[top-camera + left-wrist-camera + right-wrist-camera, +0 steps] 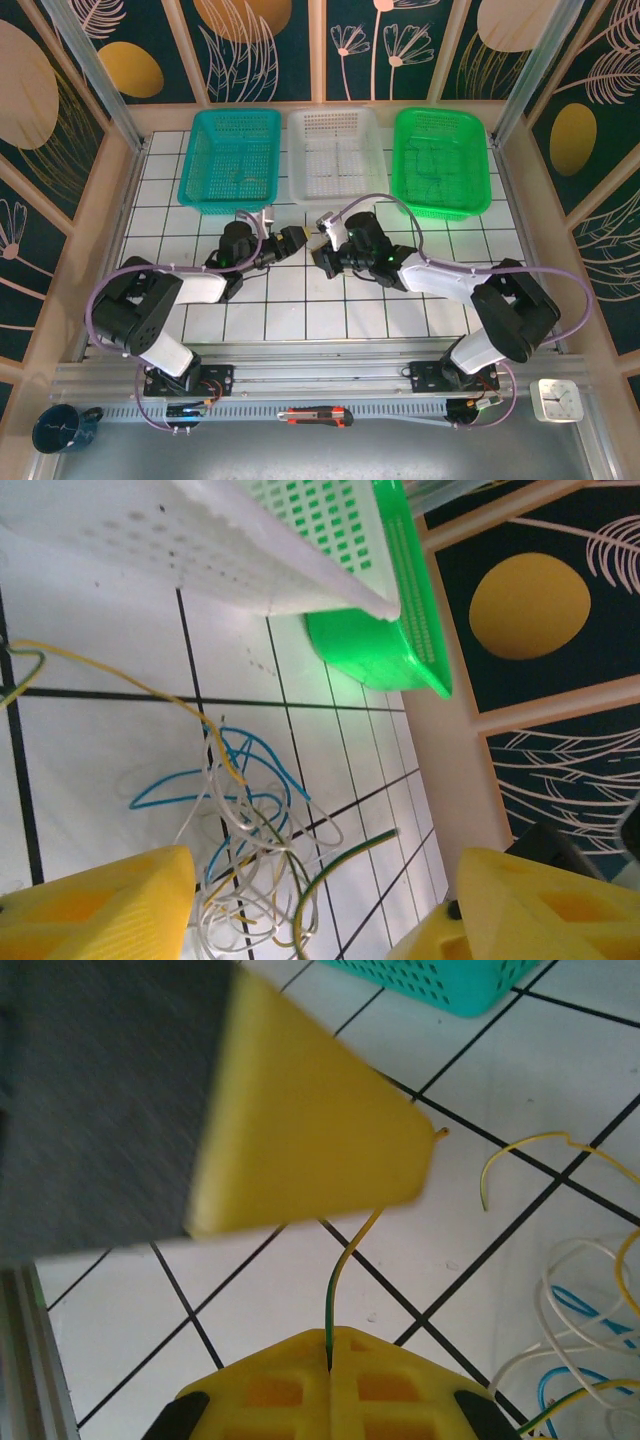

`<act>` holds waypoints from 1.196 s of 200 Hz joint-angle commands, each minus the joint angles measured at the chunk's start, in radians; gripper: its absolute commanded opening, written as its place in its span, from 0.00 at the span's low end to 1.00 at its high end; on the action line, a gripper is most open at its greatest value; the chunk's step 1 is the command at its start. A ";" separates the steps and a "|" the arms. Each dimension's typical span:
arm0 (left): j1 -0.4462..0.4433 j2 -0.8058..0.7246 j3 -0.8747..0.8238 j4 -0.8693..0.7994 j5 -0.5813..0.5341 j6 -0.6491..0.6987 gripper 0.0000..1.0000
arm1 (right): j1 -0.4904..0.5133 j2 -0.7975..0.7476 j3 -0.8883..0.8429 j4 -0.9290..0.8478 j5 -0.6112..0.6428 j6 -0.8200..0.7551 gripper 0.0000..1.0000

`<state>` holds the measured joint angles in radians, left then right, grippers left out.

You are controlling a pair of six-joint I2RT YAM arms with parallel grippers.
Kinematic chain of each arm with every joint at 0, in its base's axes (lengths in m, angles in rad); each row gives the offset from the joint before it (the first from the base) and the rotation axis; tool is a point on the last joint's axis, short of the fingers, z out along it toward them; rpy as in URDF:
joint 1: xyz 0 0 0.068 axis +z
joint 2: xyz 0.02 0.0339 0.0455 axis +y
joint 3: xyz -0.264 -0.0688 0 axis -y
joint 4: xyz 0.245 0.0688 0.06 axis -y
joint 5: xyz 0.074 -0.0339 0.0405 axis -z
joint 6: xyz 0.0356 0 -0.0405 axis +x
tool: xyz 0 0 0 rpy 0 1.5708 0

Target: Untangle the cables

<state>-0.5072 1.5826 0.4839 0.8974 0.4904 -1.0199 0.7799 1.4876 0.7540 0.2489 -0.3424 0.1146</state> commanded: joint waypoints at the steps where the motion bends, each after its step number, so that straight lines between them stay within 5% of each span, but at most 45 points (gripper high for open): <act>1: -0.006 0.027 0.017 0.104 0.014 -0.029 0.68 | -0.010 -0.030 -0.020 0.041 -0.026 0.018 0.00; 124: -0.017 0.077 0.032 0.153 0.029 -0.043 0.24 | -0.019 -0.036 -0.039 0.068 -0.035 0.034 0.00; 152: -0.019 0.064 0.029 0.163 0.027 -0.049 0.00 | -0.020 -0.037 -0.047 0.075 -0.032 0.037 0.00; 192: -0.023 -0.026 0.040 0.152 0.005 -0.075 0.00 | -0.023 -0.031 -0.070 0.102 -0.003 0.053 0.00; 239: -0.046 -0.104 0.112 0.088 0.007 -0.096 0.00 | -0.023 -0.001 -0.058 0.176 0.032 0.084 0.26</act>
<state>-0.5411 1.5200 0.5499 0.9833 0.4900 -1.0904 0.7643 1.4780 0.6926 0.3435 -0.3393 0.1715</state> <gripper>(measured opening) 0.053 0.238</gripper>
